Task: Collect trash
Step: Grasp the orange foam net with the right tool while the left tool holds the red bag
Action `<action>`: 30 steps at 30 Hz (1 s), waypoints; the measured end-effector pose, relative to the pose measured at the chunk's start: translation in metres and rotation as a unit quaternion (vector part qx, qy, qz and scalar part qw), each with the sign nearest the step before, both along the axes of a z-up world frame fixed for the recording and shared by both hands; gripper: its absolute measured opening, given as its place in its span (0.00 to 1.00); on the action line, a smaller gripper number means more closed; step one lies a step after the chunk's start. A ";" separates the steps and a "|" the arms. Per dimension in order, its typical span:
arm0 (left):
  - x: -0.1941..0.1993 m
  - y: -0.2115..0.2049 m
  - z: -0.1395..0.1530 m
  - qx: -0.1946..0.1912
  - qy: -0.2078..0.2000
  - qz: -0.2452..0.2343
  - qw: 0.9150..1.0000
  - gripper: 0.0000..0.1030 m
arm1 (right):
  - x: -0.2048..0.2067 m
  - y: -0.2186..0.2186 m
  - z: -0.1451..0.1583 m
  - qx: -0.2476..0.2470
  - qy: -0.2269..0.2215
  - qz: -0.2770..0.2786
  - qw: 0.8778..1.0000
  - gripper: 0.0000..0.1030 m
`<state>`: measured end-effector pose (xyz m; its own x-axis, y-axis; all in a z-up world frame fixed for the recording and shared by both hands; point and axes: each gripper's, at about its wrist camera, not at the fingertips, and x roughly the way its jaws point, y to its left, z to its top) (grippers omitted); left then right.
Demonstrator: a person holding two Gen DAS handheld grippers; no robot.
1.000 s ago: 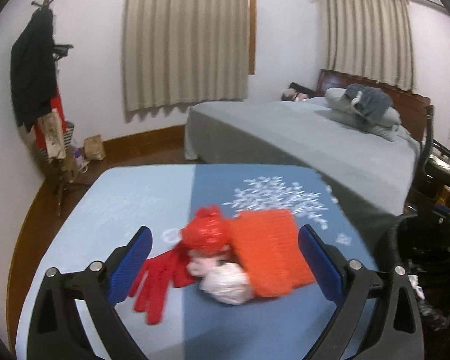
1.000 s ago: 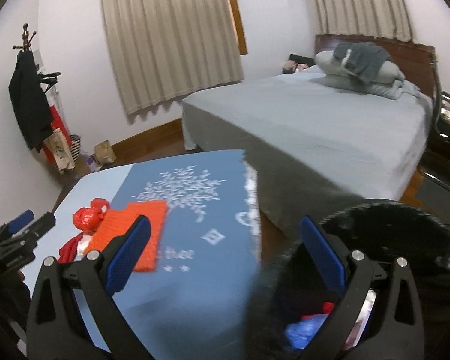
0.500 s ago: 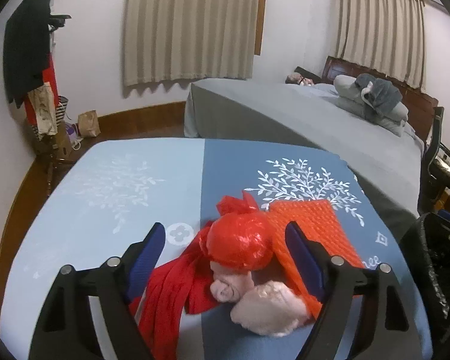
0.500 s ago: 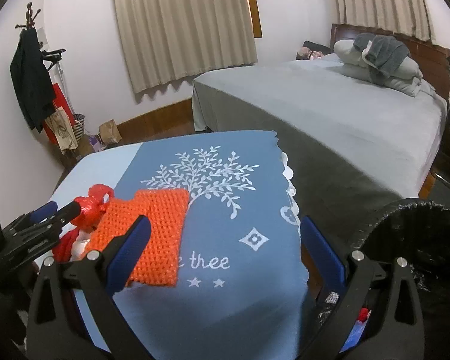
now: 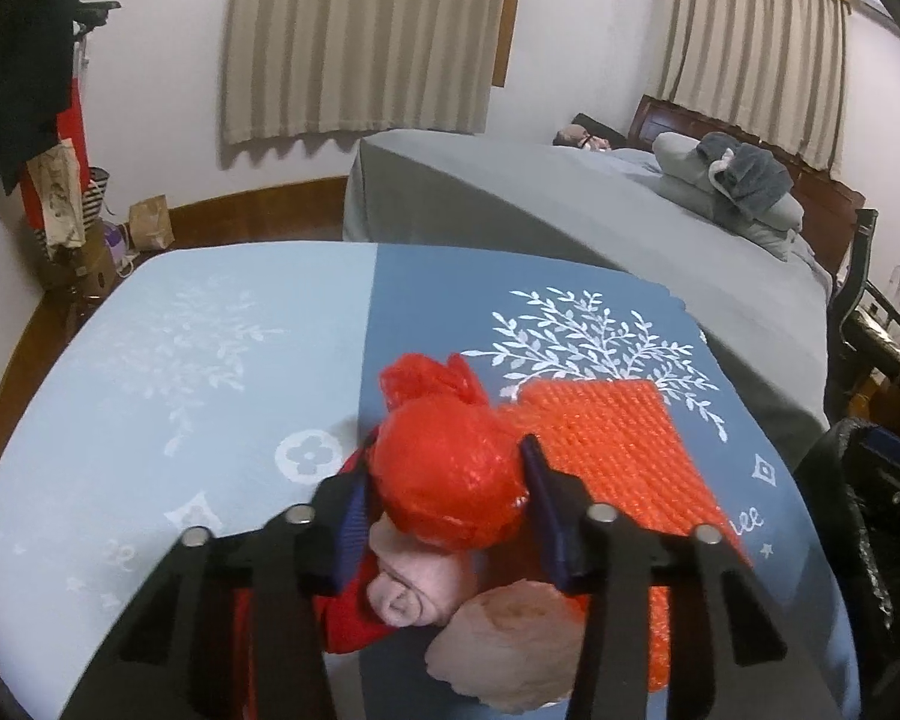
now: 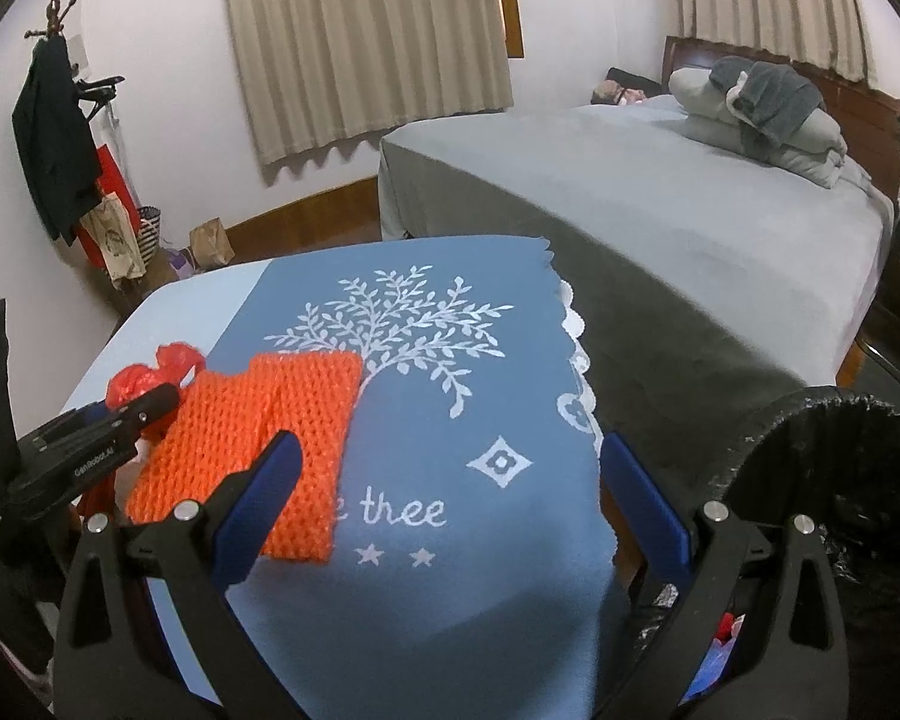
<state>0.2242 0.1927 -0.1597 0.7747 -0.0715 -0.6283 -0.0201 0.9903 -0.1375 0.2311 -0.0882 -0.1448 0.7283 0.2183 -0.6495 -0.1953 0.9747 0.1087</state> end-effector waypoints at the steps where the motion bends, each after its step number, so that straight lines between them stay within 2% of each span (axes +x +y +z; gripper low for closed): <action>1: -0.001 0.000 0.001 0.000 -0.002 -0.001 1.000 0.41 | 0.000 0.001 0.000 0.000 0.000 0.001 1.000 0.94; 11: -0.027 0.019 0.038 -0.012 -0.052 0.025 0.998 0.39 | -0.002 0.013 0.002 0.007 -0.003 0.016 1.000 0.94; 18: -0.049 0.032 0.038 0.015 -0.046 0.043 0.998 0.39 | -0.004 0.042 -0.004 0.008 0.002 0.044 0.999 0.93; 20: -0.053 0.035 0.035 0.020 -0.043 0.048 0.998 0.39 | -0.004 0.052 -0.006 0.006 0.004 0.054 0.999 0.81; 22: -0.057 0.037 0.033 0.029 -0.041 0.053 0.997 0.39 | -0.002 0.060 -0.008 0.006 0.012 0.065 0.998 0.75; 30: -0.069 0.049 0.030 0.031 -0.041 0.065 0.997 0.39 | 0.002 0.093 -0.019 0.010 0.035 0.095 0.995 0.60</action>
